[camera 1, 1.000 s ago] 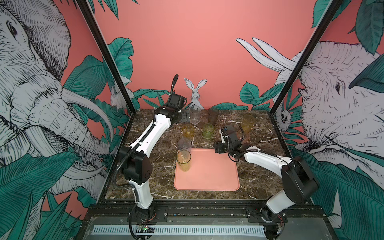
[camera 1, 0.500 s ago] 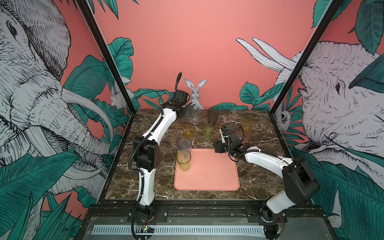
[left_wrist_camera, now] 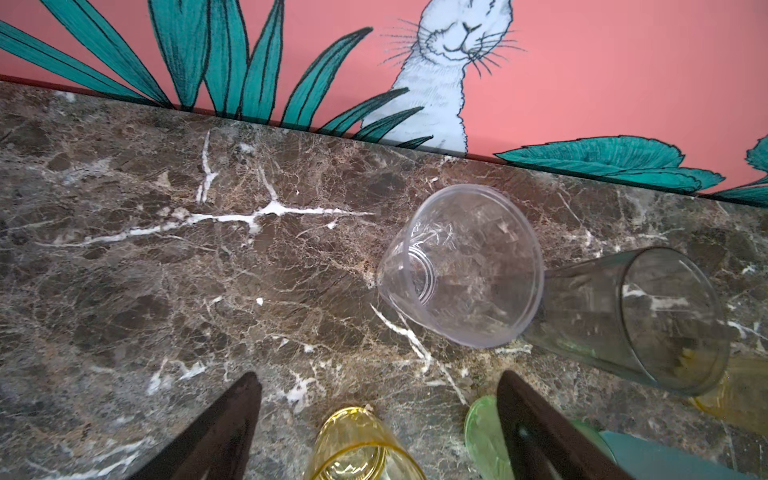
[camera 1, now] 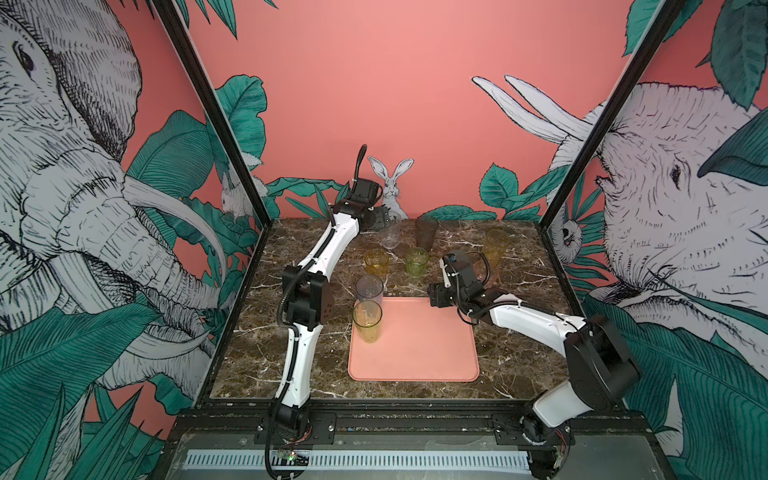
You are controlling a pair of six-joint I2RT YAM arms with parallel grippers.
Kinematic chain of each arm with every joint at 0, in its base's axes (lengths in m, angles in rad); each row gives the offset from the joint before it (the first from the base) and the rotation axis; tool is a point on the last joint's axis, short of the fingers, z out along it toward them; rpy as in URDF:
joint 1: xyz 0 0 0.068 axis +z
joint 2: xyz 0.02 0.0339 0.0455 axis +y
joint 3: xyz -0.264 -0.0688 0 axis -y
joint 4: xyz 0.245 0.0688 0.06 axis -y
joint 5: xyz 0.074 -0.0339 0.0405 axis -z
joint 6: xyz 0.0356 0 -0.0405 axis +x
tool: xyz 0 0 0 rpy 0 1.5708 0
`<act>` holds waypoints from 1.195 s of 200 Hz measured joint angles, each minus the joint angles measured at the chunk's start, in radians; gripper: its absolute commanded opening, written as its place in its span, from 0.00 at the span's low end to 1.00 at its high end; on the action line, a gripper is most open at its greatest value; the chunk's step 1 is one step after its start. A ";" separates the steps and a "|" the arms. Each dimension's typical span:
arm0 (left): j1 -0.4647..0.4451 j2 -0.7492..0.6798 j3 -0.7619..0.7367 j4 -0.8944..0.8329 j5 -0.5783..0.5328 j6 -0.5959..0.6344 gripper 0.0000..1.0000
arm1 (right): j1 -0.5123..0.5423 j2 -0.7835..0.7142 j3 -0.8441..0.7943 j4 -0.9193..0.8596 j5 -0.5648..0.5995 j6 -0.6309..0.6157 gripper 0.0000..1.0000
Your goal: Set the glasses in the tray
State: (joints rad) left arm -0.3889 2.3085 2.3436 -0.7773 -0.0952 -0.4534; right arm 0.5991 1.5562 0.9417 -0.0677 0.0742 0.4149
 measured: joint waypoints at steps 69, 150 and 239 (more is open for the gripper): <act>0.004 0.072 0.054 0.021 0.036 -0.025 0.71 | 0.000 0.000 0.000 0.003 -0.003 0.000 0.77; 0.004 0.152 0.162 0.063 0.034 -0.044 0.64 | 0.000 0.000 0.000 0.003 -0.003 0.000 0.77; 0.005 0.214 0.226 0.074 -0.005 -0.036 0.49 | 0.000 0.000 0.000 0.003 -0.008 0.001 0.77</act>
State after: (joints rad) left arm -0.3843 2.5225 2.5694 -0.7033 -0.0998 -0.4896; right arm 0.5991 1.5562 0.9417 -0.0650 0.0666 0.4156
